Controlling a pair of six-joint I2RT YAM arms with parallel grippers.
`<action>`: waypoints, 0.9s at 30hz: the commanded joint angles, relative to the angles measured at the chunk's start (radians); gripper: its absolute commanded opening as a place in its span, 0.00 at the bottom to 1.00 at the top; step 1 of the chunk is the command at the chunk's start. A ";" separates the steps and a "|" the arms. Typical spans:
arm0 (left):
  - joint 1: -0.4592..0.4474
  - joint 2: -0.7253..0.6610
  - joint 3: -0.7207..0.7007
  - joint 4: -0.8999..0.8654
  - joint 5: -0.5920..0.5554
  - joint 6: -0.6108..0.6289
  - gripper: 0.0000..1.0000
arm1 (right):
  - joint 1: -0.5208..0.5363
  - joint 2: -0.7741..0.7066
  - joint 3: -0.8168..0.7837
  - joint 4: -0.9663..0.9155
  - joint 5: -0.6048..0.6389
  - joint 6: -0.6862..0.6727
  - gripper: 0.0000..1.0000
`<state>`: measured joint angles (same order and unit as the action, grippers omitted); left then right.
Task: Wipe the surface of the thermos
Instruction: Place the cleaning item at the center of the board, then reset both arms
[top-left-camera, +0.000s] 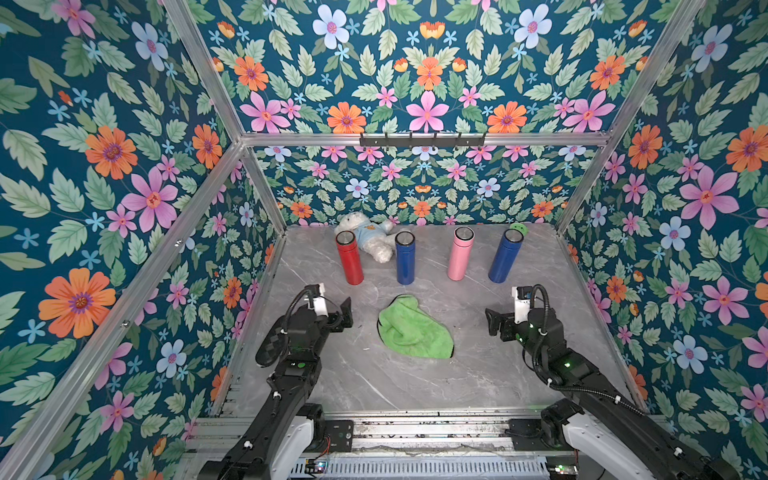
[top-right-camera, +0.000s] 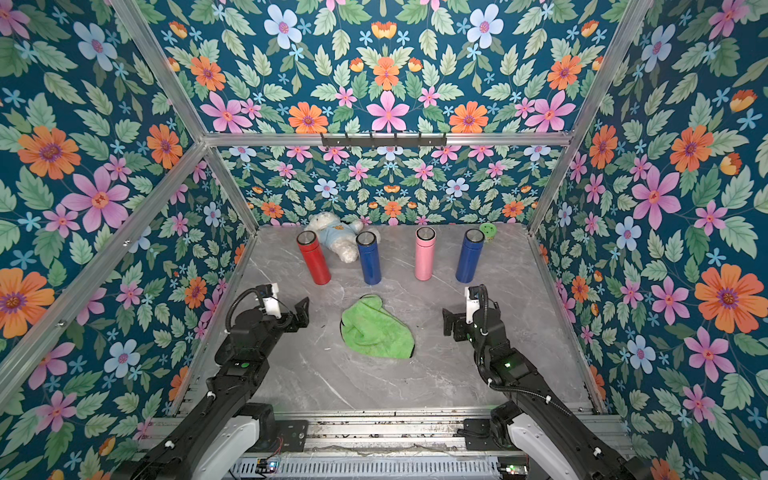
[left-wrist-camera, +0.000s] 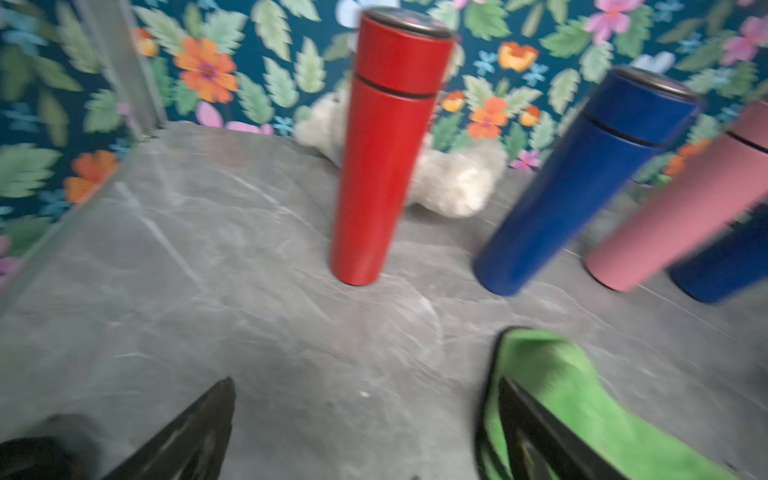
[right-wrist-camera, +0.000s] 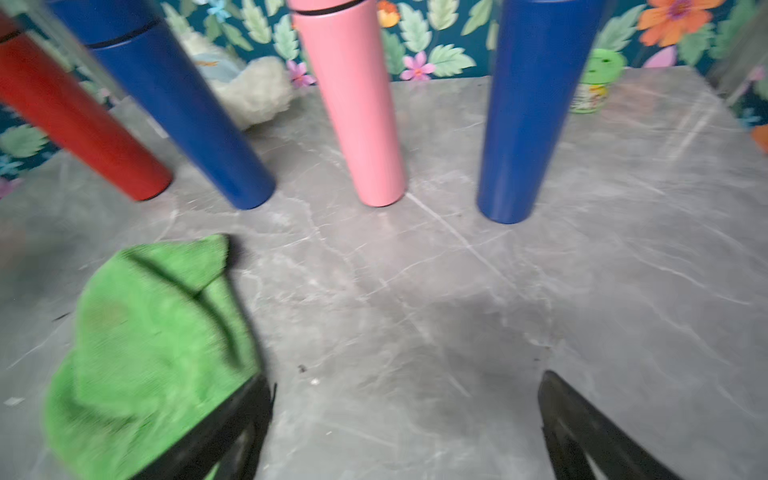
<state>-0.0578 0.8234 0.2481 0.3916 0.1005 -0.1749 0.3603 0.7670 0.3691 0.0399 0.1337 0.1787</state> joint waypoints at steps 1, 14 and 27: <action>0.091 0.009 -0.064 0.201 -0.006 0.043 0.99 | -0.066 -0.001 -0.026 0.126 0.003 -0.058 0.99; 0.127 0.639 -0.206 1.171 -0.003 0.119 0.99 | -0.249 0.358 -0.151 0.689 -0.037 -0.123 0.99; 0.127 0.801 -0.130 1.176 -0.007 0.121 0.99 | -0.354 0.717 -0.165 1.141 -0.077 -0.153 0.99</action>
<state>0.0700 1.6272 0.1047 1.5303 0.0952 -0.0715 0.0097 1.4208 0.1898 0.9806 0.0685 0.0311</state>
